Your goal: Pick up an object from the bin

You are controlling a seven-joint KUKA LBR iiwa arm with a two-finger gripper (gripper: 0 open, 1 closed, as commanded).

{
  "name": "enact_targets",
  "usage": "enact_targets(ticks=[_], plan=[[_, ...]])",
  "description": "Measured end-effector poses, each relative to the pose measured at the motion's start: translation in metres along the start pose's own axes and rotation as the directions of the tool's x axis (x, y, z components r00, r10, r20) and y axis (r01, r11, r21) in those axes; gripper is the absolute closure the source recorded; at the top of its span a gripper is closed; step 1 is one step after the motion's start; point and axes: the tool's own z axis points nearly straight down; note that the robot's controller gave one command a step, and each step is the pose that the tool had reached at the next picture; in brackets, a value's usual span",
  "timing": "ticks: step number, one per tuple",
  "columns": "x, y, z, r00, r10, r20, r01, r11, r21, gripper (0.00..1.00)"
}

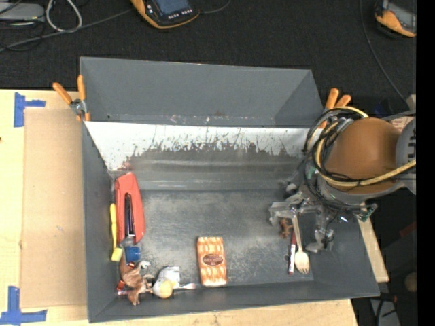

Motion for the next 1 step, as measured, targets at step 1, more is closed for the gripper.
enact_targets(ticks=[1], plan=[[0.0328, 0.0502, 0.0086, 0.914, -0.405, 0.0, 0.405, 0.914, -0.009, 1.0]])
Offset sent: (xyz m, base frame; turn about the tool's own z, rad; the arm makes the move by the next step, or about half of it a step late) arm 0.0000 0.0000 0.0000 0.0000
